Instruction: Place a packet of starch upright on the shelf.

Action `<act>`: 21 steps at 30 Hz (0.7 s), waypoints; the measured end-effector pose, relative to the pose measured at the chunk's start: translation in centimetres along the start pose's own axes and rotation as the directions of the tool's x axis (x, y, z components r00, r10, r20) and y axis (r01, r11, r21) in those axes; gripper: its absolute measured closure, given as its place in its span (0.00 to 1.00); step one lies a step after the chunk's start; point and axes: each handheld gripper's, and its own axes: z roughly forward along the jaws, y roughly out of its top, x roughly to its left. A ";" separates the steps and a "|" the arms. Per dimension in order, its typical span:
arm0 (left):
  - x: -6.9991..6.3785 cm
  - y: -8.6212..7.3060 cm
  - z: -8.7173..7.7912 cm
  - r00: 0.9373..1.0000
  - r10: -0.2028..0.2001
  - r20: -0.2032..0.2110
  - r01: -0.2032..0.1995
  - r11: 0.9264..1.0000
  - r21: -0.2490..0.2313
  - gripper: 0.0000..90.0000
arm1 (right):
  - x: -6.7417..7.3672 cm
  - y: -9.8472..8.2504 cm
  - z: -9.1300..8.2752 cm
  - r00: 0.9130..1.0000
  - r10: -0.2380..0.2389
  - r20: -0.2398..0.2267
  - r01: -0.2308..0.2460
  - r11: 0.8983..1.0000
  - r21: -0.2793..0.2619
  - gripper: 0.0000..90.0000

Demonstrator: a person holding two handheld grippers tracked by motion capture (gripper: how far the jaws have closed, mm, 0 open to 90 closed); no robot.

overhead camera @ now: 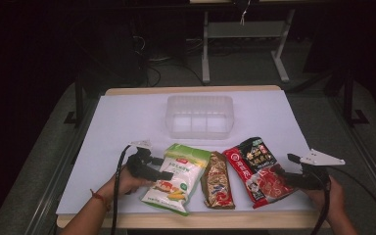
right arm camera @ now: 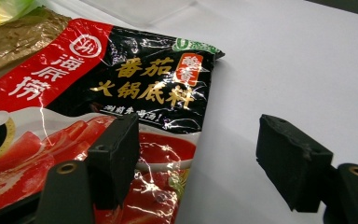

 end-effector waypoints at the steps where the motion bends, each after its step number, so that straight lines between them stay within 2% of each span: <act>1: -0.2 0.2 0.3 1.000 0.015 -0.010 -0.015 1.000 0.013 0.10 | 0.0 0.0 0.0 1.000 -0.001 -0.002 0.001 1.000 0.003 0.33; 4: -1.1 0.7 0.9 0.996 0.063 -0.066 -0.059 0.997 0.059 0.09 | 0.2 0.1 0.0 1.000 -0.006 -0.009 0.006 1.000 0.001 0.33; 5: -1.6 0.7 1.1 0.990 0.100 -0.104 -0.091 0.992 0.087 0.09 | 0.2 0.1 0.0 1.000 -0.011 -0.009 0.011 1.000 0.002 0.33; 6: -2.2 0.7 1.4 0.979 0.143 -0.142 -0.127 0.985 0.114 0.09 | 0.2 0.1 0.0 1.000 -0.012 -0.010 0.012 1.000 0.003 0.33; 7: -2.4 0.8 1.6 0.975 0.152 -0.160 -0.133 0.984 0.123 0.10 | 0.2 0.1 0.0 1.000 -0.011 -0.011 0.011 1.000 0.003 0.33; 9: -2.5 0.8 1.6 0.976 0.140 -0.167 -0.121 0.985 0.119 0.11 | 0.1 0.0 0.0 1.000 -0.007 -0.010 0.007 1.000 0.004 0.33; 11: -2.4 0.8 1.4 0.976 0.131 -0.173 -0.113 0.988 0.108 0.17 | 0.1 0.0 0.0 1.000 -0.005 -0.011 0.005 1.000 0.006 0.34; 13: -2.4 0.7 1.3 0.979 0.130 -0.157 -0.116 0.989 0.094 0.26 | 0.2 0.1 0.0 1.000 -0.011 -0.014 0.011 1.000 0.007 0.35; 15: -2.4 0.5 1.2 0.987 0.114 -0.115 -0.106 0.992 0.073 0.38 | 0.3 0.1 0.1 1.000 -0.014 -0.016 0.014 1.000 0.009 0.35; 19: -1.9 0.2 0.8 0.993 0.093 -0.068 -0.091 0.995 0.037 0.54 | 0.4 0.2 0.2 1.000 -0.019 -0.021 0.019 1.000 0.017 0.35; 21: -1.9 0.0 0.6 0.996 0.092 -0.024 -0.091 0.996 0.004 0.69 | 0.4 0.2 0.2 1.000 -0.022 -0.019 0.022 1.000 0.017 0.36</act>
